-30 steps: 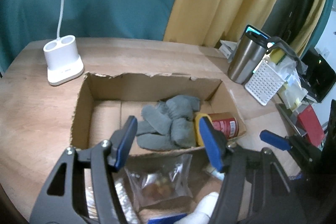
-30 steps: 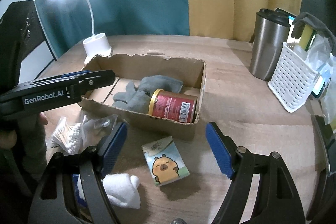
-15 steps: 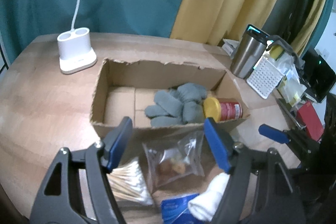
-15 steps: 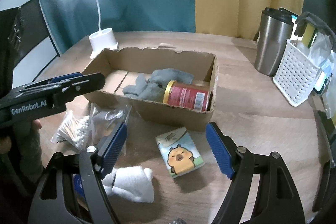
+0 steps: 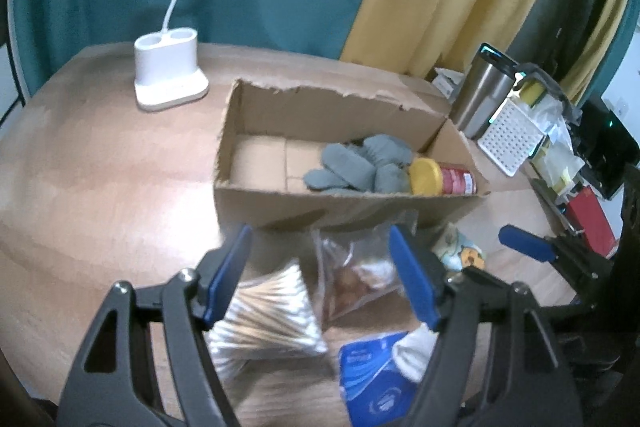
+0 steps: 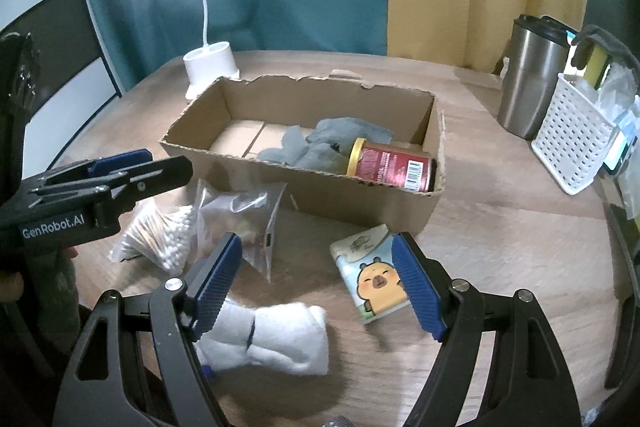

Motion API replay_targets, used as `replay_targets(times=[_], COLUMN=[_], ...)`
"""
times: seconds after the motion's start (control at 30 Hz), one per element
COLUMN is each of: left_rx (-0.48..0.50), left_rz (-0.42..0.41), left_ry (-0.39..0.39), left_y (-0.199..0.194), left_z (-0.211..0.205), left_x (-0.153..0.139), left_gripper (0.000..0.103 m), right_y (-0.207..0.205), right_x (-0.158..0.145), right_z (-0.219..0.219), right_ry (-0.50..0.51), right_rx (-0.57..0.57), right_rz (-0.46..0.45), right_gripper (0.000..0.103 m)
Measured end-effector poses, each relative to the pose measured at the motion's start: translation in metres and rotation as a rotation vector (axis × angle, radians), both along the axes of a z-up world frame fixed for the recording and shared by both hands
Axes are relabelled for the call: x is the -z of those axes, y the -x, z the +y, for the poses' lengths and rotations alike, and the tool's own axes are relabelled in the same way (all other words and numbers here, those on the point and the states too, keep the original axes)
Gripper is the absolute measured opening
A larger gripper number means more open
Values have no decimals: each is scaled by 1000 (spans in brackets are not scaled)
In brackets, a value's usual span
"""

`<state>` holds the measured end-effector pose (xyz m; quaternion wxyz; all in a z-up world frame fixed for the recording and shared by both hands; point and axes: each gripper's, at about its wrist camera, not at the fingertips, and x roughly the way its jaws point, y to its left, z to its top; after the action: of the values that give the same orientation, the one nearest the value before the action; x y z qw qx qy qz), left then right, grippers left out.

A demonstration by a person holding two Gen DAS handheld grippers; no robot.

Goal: Organize objects
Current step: 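Move the left tool to the cotton swab bag while the right tool reaches the snack bag, then grip the cotton swab bag with the left tool while the right tool grips the snack bag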

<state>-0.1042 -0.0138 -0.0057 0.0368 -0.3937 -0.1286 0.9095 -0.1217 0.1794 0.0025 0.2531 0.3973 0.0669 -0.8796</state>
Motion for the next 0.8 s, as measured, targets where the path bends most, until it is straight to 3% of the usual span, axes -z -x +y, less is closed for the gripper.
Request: replay_targets(times=[0.8], left_rx=[-2], left_rz=[-92], left_ry=[8], left_y=[-13], left_z=[-29], left_x=[37], left_gripper=[75], right_y=[3], right_x=[15], right_z=[-45], right_ry=[-22], right_rx=[-51], right_rz=[-38], right_gripper=[80])
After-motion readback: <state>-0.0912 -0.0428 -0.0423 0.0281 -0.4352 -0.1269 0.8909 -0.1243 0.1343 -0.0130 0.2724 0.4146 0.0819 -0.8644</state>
